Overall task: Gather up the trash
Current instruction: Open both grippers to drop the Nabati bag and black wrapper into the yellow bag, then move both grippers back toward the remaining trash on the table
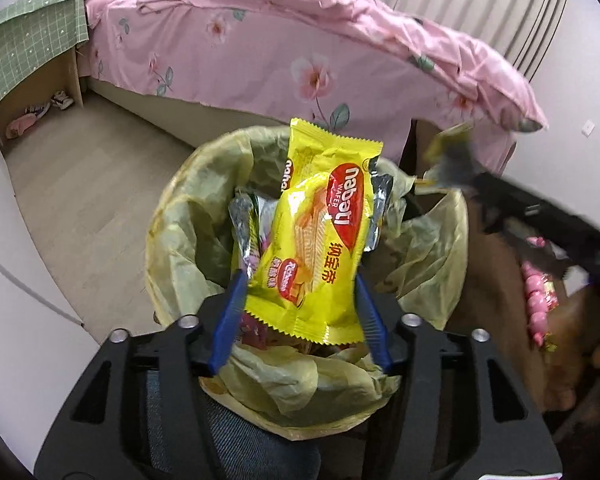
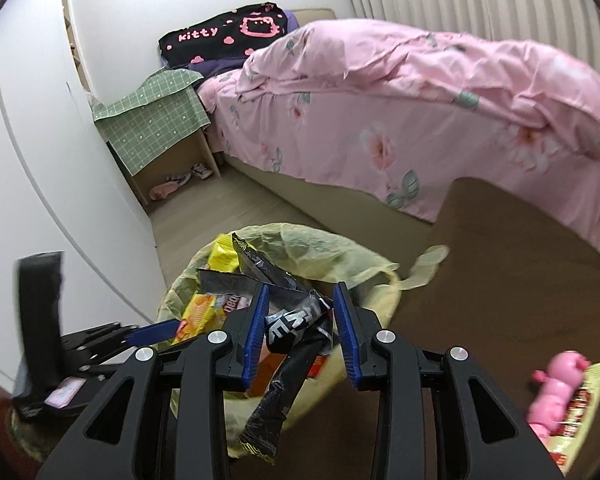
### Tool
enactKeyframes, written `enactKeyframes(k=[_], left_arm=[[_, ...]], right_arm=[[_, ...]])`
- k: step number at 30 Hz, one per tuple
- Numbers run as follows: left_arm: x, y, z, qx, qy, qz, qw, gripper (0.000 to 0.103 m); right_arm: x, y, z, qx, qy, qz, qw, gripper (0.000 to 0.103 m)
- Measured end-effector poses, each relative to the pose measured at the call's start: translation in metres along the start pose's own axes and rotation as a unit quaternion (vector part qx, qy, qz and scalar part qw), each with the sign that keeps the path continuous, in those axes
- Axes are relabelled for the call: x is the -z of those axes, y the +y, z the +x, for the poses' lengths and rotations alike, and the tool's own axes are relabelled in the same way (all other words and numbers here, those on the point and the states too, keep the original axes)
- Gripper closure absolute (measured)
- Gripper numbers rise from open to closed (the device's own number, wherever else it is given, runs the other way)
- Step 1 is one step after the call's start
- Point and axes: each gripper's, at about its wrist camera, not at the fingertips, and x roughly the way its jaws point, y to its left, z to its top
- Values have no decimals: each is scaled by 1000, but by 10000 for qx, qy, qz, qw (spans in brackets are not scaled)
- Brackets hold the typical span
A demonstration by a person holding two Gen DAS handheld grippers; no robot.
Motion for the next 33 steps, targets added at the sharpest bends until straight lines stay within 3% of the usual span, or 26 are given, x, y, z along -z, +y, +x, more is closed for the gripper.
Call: enactKeyframes(k=[4,8,15,22,27,33], left_arm=[[-4,5,-10,-60,-98,-152,9998,42],[-7,11,-17,-44,-225,-325,9992,35],[-9,8,-35,-22,-457,-365,9983,31],[-3,-39,-55,202,-724,256,9968,27],[12,-94,-65,650,-811,902,9905,23],[41,-162,-61,1254,-441,1643,9774,23]], right_arm=[[1,-7,10,-64,128,286,9995,57],[4,-11,3,-49,71,382,9992,52],[11,-23,-41,217,-173,415,9988,51],[41,-41,-115,727,-505,233,9958,51],[82,-57,-179,1305,-793,113,9882,51],[146,-78,-240,1498,-661,157,9864,45]])
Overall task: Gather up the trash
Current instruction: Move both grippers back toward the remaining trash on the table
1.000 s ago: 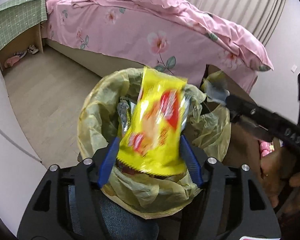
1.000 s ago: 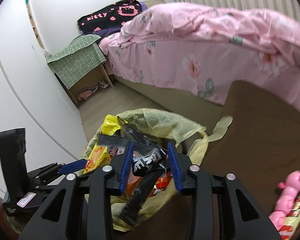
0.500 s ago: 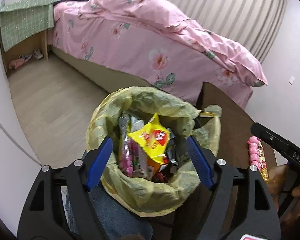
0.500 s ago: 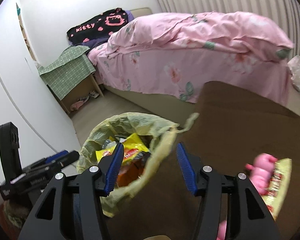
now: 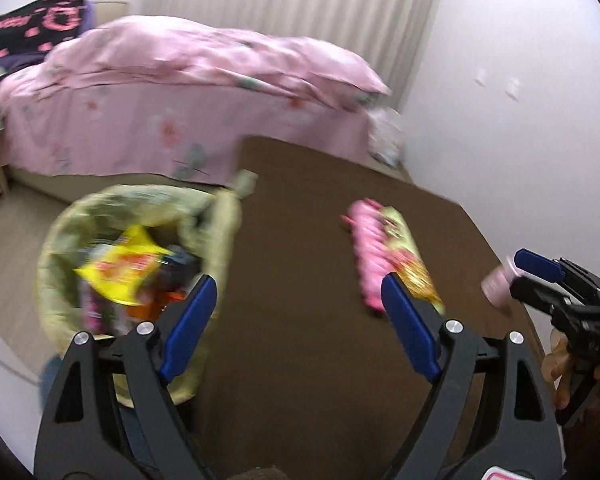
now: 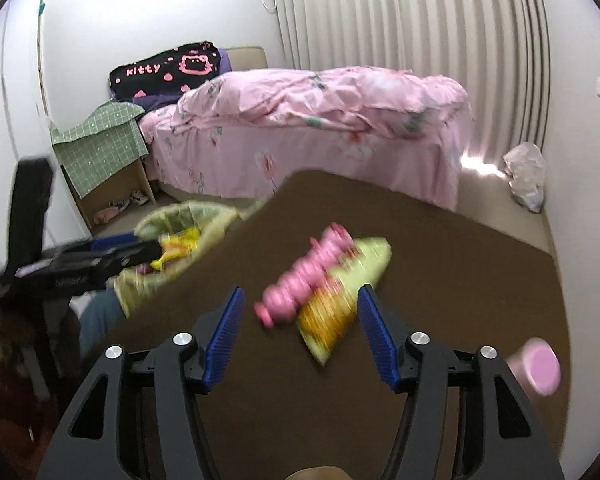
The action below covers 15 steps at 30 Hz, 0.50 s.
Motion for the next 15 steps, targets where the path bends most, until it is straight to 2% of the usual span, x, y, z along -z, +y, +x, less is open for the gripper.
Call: enactKeyframes(k=[5,8,10,15], left_arm=[[11,-43,5,337,146,316,9988,23],[17,-61,5,423,207,428,9980,23],[21,-71,2,462,237,496,9974,23],[29,-88,0,519,320,669,9959,23]], right_arm=[[57,-33,-52,279,195,356,9988,40],[89,-36,-66,504,561,486,9960,40],[108,-36,-74,608,639,579,9944,40],[145,-36,-74,422,817,1083,9899,40]])
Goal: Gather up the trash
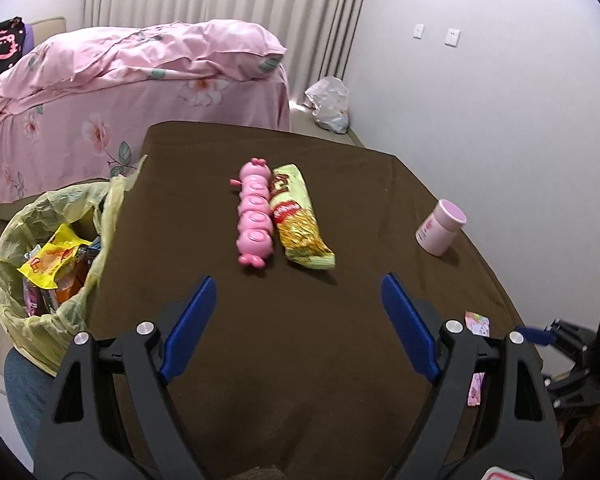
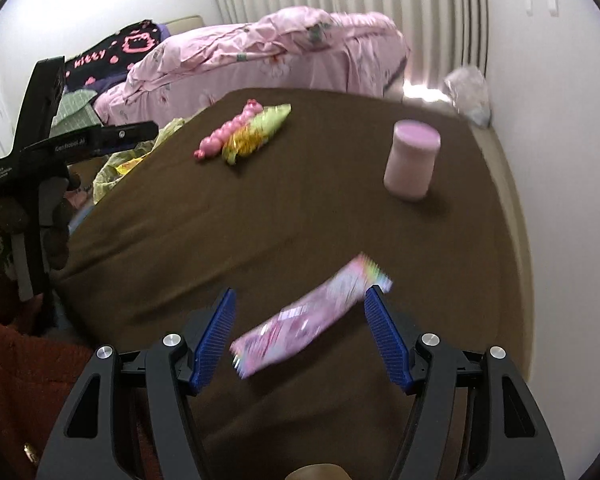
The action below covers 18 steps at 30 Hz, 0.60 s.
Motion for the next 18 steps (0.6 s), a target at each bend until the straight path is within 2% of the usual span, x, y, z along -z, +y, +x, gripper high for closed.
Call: enactKeyframes(k=[3,7,10,11,13,18], left_arm=[[3,-4,2,17,76,15,10000,23],[4,-3,8,40,128,8,9999,23],[-1,5,21,169,145,-183,9996,23],[-4,7,25,206,162,-230,9994,22],[-9,8,39,316,275,-250,9988,15],[-26,-5,84,165,544,-124,9983,14]], right_arm=[[7,-2,16,-85,162,229,9996,40],[-3,-2,35,-251,173,286,9991,40],[-15,3,52,-365,159,214,9990,40],[-18,5,58,-365,168,176,9990,40],[-22,9,64,-269,106,89,9995,40],[-21,17,66,-44,183,-273,9995,40]])
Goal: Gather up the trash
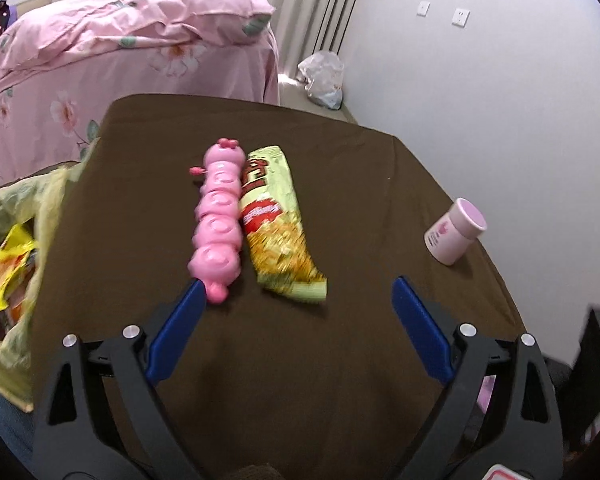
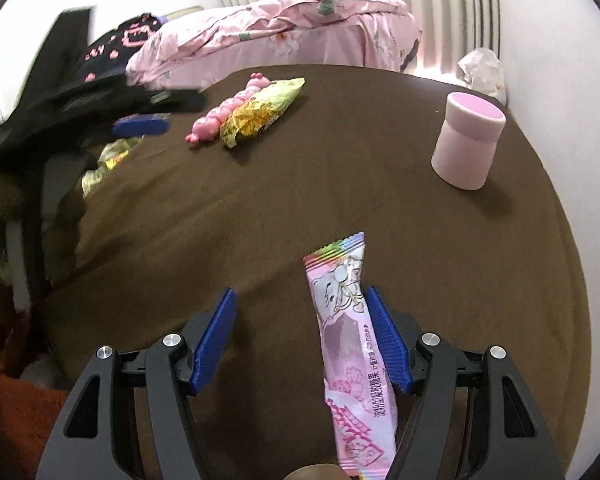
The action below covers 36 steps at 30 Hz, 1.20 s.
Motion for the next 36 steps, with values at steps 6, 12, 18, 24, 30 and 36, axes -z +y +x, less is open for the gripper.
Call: enactKeyframes(k=[6,12,18,24,30,36], left_arm=[[-11,-10,37,-350,302,-109,9989,44],[-2,1,34,-429,504,-183,9976,69],[12,8,11,-412,526,-187,9976,69],[33,5,-10,-253,661,-19,9975,69],[41,2,-25,51,514,10,9987,51],[37,4,-37,182,195,-48,9996,39]], right_arm=[[18,0,-12,121,4,-131,9998,39],[24,3,-16,220,-47,-136,9997,40],[24,6,-15,335,-62,-53,9994,39],[27,-4,-31,106,-178,178,9996,39],[39,-18,-45,513,-233,626,9964,46],[46,-7,-42,748,-177,227,9968,84]])
